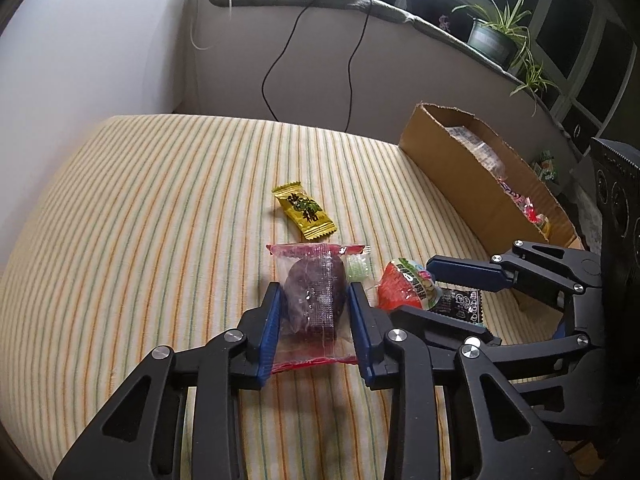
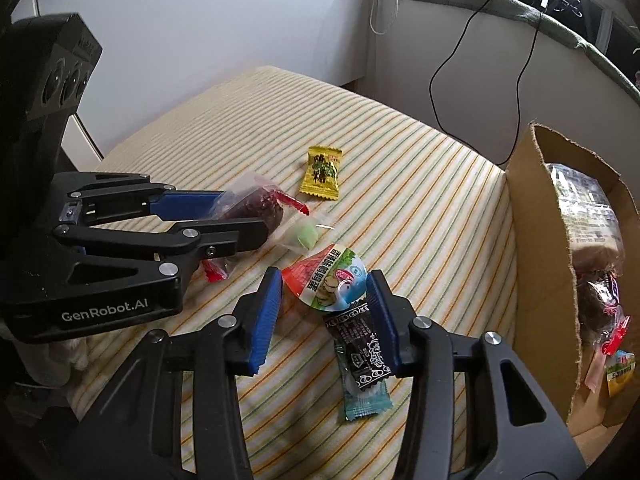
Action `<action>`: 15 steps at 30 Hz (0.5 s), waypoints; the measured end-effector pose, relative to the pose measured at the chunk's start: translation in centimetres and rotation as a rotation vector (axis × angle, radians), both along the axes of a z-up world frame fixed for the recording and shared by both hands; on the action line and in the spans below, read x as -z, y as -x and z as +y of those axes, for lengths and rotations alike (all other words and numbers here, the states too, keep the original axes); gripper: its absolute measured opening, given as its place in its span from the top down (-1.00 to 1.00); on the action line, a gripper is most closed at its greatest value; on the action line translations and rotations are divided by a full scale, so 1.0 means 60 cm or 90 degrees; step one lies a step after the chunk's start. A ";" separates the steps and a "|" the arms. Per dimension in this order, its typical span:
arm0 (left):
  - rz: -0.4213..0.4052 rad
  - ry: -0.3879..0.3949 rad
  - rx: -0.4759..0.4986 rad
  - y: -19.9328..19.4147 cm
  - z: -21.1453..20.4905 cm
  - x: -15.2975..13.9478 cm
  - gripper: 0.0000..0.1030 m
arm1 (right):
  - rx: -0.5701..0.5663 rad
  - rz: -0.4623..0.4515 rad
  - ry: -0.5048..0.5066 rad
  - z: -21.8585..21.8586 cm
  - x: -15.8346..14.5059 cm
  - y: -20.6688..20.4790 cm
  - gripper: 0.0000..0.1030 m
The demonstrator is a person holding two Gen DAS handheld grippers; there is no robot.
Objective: Organize snacks
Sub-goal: 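Carry the date bag and lollipop pack into the box and release both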
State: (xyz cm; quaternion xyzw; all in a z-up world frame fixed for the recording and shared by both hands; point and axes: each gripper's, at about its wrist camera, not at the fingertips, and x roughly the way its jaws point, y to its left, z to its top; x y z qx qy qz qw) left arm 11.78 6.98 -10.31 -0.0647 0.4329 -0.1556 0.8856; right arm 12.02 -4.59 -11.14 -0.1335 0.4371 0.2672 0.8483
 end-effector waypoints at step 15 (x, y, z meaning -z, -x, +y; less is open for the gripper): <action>-0.055 0.007 0.008 0.014 -0.027 -0.062 0.40 | 0.022 -0.054 -0.057 -0.052 -0.077 0.031 0.11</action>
